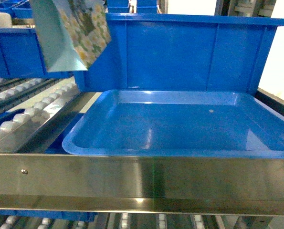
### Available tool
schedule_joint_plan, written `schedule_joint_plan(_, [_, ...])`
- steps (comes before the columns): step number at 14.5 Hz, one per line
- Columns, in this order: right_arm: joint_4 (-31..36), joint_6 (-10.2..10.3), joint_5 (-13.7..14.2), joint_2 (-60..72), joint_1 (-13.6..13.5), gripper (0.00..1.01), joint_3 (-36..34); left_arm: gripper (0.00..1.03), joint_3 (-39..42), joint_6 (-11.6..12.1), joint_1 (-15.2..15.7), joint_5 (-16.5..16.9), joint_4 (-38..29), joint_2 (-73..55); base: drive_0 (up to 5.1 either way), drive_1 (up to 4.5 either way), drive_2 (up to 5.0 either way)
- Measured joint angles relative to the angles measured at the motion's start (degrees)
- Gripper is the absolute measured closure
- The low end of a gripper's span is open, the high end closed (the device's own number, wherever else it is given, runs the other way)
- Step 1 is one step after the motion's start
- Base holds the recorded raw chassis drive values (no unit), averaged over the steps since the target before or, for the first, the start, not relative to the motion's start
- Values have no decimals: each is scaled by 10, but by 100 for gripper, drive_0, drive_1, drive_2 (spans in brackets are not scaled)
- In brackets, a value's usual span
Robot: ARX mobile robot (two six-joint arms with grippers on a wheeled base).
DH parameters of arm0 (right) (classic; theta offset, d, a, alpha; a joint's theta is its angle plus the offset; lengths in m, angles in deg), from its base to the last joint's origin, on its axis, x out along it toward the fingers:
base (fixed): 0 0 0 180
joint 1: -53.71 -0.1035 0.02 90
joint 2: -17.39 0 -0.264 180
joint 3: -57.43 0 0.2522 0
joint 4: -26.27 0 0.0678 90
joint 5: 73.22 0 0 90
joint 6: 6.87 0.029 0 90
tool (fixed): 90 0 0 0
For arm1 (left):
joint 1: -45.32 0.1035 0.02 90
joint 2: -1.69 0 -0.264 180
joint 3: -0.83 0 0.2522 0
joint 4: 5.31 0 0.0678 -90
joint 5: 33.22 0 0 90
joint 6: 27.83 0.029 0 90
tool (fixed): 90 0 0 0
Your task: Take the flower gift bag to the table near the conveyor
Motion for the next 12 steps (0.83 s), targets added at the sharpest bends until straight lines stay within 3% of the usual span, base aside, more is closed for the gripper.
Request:
schedule_joint_plan(2, [0, 0, 0, 0, 0, 99, 0, 101, 25, 23, 13, -2, -1, 50, 0, 0, 0])
schedule_joint_plan(4, [0, 0, 0, 0, 0, 99, 0, 101, 34, 28, 17, -4, 2, 60, 0, 0, 0])
schedule_joint_plan(12, [0, -2, 3, 0, 0, 99, 0, 101, 35, 36, 15, -2, 2, 59, -482, 262, 262])
